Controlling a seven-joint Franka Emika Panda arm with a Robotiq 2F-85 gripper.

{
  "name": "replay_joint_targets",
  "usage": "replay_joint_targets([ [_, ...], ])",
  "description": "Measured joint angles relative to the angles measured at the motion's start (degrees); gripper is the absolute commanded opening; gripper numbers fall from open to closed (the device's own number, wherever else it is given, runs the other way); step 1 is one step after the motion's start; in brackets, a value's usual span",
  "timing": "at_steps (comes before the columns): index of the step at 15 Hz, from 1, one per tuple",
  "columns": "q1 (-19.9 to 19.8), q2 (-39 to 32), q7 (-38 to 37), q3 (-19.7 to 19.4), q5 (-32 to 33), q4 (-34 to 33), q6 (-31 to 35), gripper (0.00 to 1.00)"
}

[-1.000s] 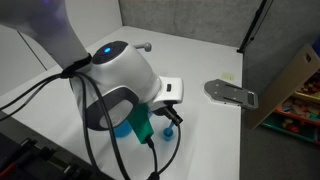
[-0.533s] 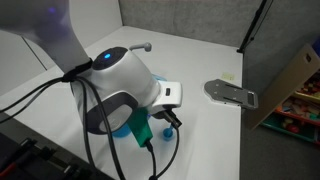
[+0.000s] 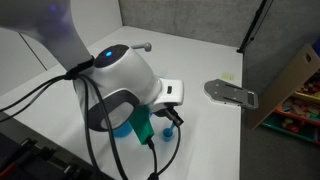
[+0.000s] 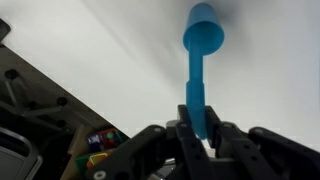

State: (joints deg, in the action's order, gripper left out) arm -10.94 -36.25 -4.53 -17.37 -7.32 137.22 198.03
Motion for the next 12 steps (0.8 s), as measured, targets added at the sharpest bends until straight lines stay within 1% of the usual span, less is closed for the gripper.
replay_joint_targets([
  [7, 0.4, -0.1, 0.0, 0.0, -0.2, -0.1, 0.0, 0.08],
  [8, 0.4, -0.3, 0.0, 0.0, -0.2, -0.1, 0.0, 0.14],
  [9, 0.5, -0.4, 0.0, 0.0, -0.3, -0.1, 0.0, 0.38],
  [11, 0.6, -0.4, 0.0, 0.0, -0.3, -0.1, 0.0, 0.52],
  [12, 0.6, -0.5, 0.0, 0.0, -0.3, -0.1, 0.0, 0.6],
])
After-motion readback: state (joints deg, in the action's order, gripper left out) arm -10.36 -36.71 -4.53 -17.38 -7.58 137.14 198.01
